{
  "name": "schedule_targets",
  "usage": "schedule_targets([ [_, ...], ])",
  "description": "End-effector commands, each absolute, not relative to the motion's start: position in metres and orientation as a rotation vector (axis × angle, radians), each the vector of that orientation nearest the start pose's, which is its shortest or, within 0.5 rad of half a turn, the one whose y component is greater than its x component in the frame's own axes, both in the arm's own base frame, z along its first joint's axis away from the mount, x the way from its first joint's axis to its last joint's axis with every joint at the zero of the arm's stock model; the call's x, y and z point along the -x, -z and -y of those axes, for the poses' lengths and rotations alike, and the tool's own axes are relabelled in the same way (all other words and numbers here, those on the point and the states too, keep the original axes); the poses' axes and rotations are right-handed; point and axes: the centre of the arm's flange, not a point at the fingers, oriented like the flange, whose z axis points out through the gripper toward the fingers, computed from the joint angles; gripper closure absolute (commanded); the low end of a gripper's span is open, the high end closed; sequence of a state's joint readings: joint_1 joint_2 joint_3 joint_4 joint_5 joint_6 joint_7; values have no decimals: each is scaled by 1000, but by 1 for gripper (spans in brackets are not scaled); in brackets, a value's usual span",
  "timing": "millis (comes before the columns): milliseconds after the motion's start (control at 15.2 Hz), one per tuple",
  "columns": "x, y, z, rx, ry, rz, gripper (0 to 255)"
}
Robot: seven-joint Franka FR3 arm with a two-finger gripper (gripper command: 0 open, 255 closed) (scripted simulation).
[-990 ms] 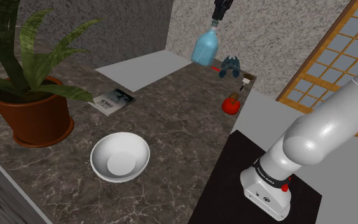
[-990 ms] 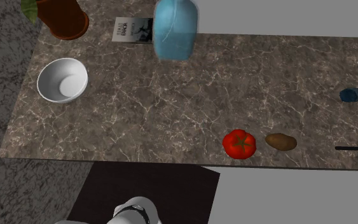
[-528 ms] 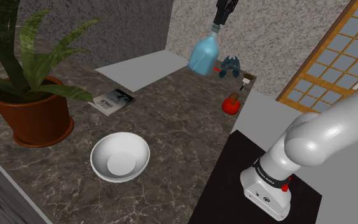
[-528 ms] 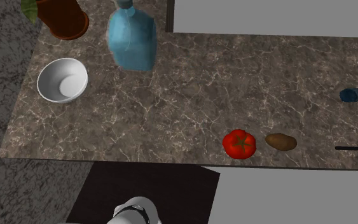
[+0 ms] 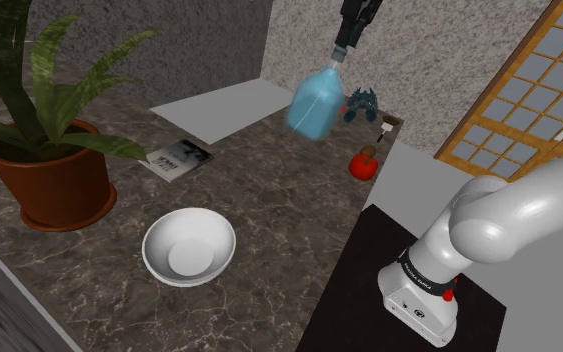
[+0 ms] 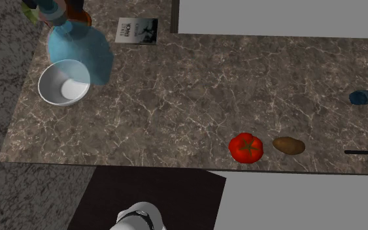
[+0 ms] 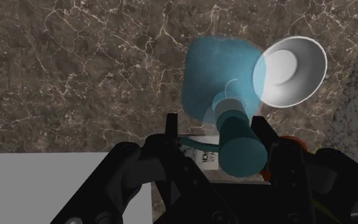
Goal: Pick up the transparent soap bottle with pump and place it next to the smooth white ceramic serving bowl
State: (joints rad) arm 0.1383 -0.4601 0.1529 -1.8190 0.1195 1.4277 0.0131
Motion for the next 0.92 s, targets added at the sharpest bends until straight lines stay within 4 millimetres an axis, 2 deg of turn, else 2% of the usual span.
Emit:
schedule_targets([
  [0,-345,-711,-161,3051,86,435,255],
  [132,-327,-711,-183,3051,86,435,255],
  [858,-327,-653,-183,3051,86,435,255],
])
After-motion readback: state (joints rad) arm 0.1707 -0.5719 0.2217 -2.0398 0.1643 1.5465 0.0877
